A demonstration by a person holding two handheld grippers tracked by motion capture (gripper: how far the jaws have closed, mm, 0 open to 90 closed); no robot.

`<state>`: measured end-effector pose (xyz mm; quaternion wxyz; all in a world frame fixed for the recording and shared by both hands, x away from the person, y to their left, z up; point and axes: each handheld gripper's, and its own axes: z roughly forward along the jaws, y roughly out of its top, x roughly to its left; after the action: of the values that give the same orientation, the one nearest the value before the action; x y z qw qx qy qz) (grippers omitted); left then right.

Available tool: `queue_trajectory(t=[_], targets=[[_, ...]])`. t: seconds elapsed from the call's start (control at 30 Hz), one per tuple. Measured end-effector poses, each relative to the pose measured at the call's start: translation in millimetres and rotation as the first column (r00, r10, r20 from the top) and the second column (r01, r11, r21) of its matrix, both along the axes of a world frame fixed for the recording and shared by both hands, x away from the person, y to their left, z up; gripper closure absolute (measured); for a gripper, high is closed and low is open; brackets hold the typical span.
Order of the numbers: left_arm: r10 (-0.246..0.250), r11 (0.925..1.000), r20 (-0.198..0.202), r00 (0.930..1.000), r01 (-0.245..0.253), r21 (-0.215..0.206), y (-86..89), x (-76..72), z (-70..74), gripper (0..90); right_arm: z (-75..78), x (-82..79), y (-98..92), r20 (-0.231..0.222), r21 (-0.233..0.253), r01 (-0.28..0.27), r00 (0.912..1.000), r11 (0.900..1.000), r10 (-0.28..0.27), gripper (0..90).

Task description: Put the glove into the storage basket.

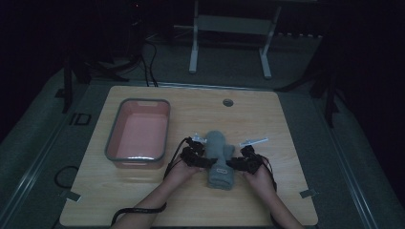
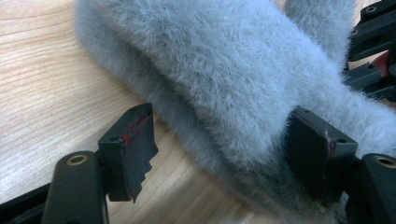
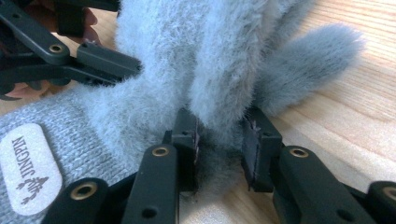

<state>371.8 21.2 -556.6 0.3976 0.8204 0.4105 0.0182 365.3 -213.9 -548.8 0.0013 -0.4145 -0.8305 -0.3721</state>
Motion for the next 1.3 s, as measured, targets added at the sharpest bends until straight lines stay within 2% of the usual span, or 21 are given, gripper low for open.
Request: queue_trajectory(t=[0.03,0.07,0.13,0.23,0.27,0.33,0.37,0.47,0.5,0.63,0.8,0.87,0.9,0.93,0.97,1.0,1.03,1.13,1.17,1.2,1.3], targets=[[0.0,1.0,0.0,1.0,0.0,0.0,0.0,0.0,0.0,32.2,0.0,0.0,0.0,0.0,0.0,0.0,1.0,1.0,0.0,70.1],[-0.014,0.9997,-0.023,0.9996,0.014,-0.018,-0.7,2.2,0.3,35.3,0.4,1.0,0.5,-0.001,-0.004,-0.007,1.0,1.0,0.007,70.7],[-0.032,0.9989,-0.04,0.9987,0.03,-0.036,-1.9,3.9,0.0,41.8,0.3,1.8,0.4,-0.002,-0.003,-0.01,0.9999,1.0,0.01,71.2],[-0.035,0.9974,-0.056,0.9978,0.032,-0.064,-2.5,4.4,-1.8,53.7,-0.1,2.7,-0.5,-0.01,0.006,-0.01,0.9999,1.0,0.01,71.7],[-0.031,0.995,-0.071,0.997,0.024,-0.096,-2.6,4.1,-4.2,56.9,-0.4,2.9,-0.9,-0.013,0.011,-0.006,0.9999,1.0,0.006,72.1],[-0.032,0.994,-0.079,0.9964,0.024,-0.106,-2.8,3.9,-4.9,59.5,-0.3,2.8,-1.0,-0.014,0.014,-0.006,0.9999,1.0,0.006,72.6],[-0.041,0.9925,-0.083,0.9957,0.031,-0.118,-2.8,4.2,-5.0,65.0,0.1,1.8,-0.2,0.0,0.011,-0.011,0.9999,1.0,0.011,74.3],[-0.049,0.9924,-0.076,0.9959,0.04,-0.116,-3.1,3.8,-2.9,71.1,0.3,0.2,0.1,0.009,0.014,-0.003,1.0,1.0,0.003,76.7],[-0.051,0.9928,-0.069,0.9963,0.043,-0.112,-3.4,3.4,-1.5,75.8,2.0,-2.5,0.2,0.028,0.016,0.0,0.9996,1.0,-0.001,78.9],[-0.055,0.9902,-0.055,0.9969,0.048,-0.131,-2.9,1.6,5.3,78.6,5.8,-4.9,-1.7,0.043,0.028,-0.006,0.9991,1.0,0.005,80.5],[-0.065,0.9853,-0.037,0.9972,0.058,-0.161,-2.7,-1.5,20.0,79.4,15.6,-7.2,-8.0,0.046,0.074,-0.009,0.9989,0.997,0.006,81.4],[-0.074,0.9855,-0.019,0.9971,0.07,-0.155,-2.7,-3.4,28.7,79.5,21.1,-7.8,-10.6,0.052,0.094,-0.009,0.9986,0.996,0.004,81.5],[-0.08,0.9855,0.004,0.9968,0.08,-0.15,-2.5,-5.0,38.5,79.8,27.3,-8.3,-12.5,0.065,0.116,-0.009,0.9979,0.993,0.002,81.6],[-0.08,0.9855,0.004,0.9968,0.08,-0.15,-2.5,-5.0,38.5,79.8,31.2,-8.8,-12.8,0.067,0.122,-0.009,0.9977,0.992,0.001,81.6],[-0.082,0.9861,0.02,0.9964,0.084,-0.144,-1.5,-5.9,47.9,79.9,34.7,-9.1,-13.1,0.073,0.131,-0.009,0.9974,0.991,-0.001,81.7],[-0.082,0.9861,0.02,0.9964,0.084,-0.144,-1.5,-5.9,47.9,79.9,38.2,-9.4,-13.1,0.077,0.137,-0.009,0.997,0.99,-0.002,81.8],[-0.089,0.9865,0.035,0.9954,0.093,-0.135,-0.3,-6.4,56.6,79.9,42.0,-9.8,-12.7,0.083,0.14,-0.009,0.9965,0.99,-0.002,81.8],[-0.093,0.9848,0.034,0.9951,0.097,-0.144,2.8,-5.9,65.0,79.9,53.3,-10.9,-11.5,0.097,0.16,-0.016,0.9953,0.987,0.001,81.9],[-0.095,0.9843,0.04,0.9946,0.1,-0.146,4.2,-5.6,69.0,79.9,53.3,-10.9,-11.5,0.097,0.16,-0.016,0.9953,0.987,0.001,81.9],[-0.1,0.9842,0.053,0.9936,0.107,-0.141,7.0,-4.8,77.6,80.0,61.5,-11.3,-10.2,0.108,0.171,-0.024,0.9942,0.985,0.006,81.9],[-0.108,0.9838,0.075,0.9914,0.117,-0.136,11.8,-2.8,90.1,79.9,73.5,-11.0,-6.0,0.133,0.18,-0.031,0.9912,0.983,0.007,82.0]])
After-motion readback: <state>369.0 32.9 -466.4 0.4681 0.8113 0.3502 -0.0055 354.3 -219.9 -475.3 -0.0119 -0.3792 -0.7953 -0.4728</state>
